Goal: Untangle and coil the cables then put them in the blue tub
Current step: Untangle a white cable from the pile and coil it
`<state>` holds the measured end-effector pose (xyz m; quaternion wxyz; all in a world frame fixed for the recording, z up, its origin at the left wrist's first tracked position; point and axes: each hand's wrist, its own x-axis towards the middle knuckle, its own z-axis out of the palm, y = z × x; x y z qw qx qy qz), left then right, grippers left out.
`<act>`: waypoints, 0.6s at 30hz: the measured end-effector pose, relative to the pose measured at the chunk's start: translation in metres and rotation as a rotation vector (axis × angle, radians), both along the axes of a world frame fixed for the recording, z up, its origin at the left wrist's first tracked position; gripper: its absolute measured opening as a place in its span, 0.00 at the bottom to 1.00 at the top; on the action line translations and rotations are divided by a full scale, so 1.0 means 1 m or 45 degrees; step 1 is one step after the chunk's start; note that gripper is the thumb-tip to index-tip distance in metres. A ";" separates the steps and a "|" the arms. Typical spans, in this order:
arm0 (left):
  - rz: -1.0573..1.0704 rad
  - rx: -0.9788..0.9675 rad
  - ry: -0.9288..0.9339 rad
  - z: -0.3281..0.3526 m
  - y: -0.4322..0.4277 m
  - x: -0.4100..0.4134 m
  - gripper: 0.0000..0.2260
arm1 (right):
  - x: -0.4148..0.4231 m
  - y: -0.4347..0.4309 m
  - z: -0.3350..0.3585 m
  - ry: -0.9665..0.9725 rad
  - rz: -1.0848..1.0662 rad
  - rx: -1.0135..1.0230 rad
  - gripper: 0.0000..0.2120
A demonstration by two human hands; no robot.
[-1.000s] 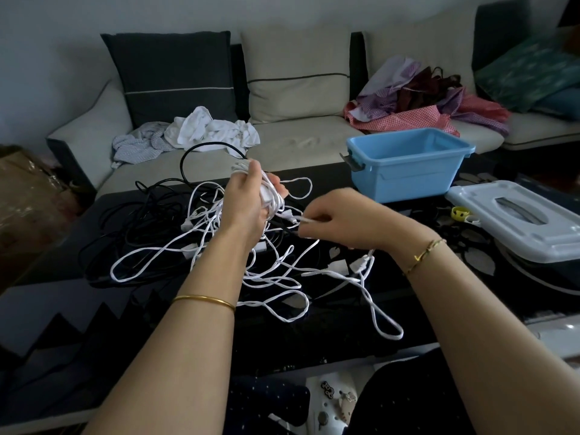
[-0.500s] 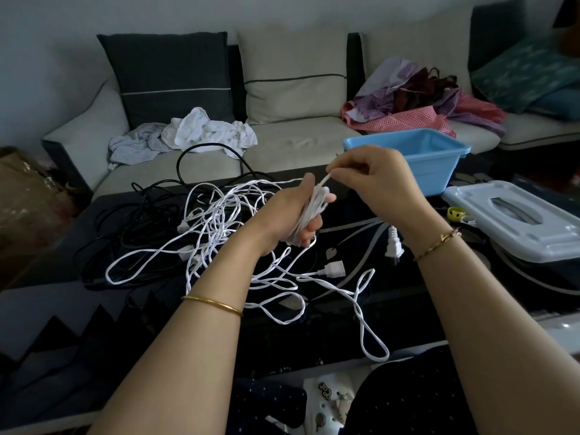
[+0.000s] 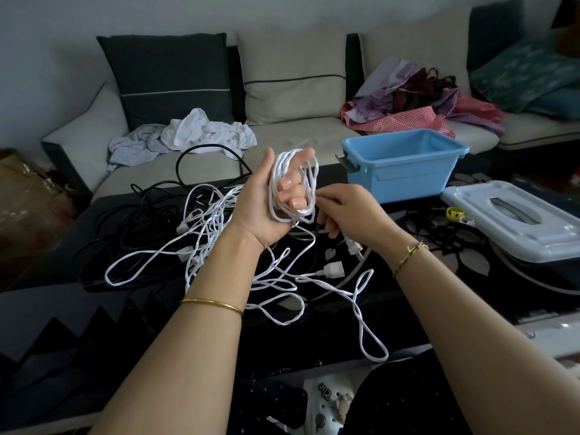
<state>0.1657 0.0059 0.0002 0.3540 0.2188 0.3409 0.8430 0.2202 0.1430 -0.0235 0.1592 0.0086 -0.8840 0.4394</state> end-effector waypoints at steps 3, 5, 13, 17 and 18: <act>0.126 0.039 -0.050 -0.002 0.000 -0.001 0.25 | -0.002 -0.009 0.002 -0.048 0.049 -0.087 0.15; 0.167 0.056 -0.057 -0.001 0.000 -0.001 0.25 | -0.002 -0.014 0.003 -0.101 0.069 -0.305 0.14; 0.188 0.049 0.033 -0.001 -0.002 -0.001 0.25 | -0.005 -0.031 0.003 -0.255 0.271 -1.033 0.19; 0.266 -0.026 0.073 0.000 -0.001 0.004 0.14 | -0.009 -0.036 -0.002 -0.129 0.242 -1.044 0.13; 0.289 -0.049 0.083 0.000 0.000 0.004 0.13 | -0.010 -0.036 -0.003 -0.117 0.208 -1.044 0.12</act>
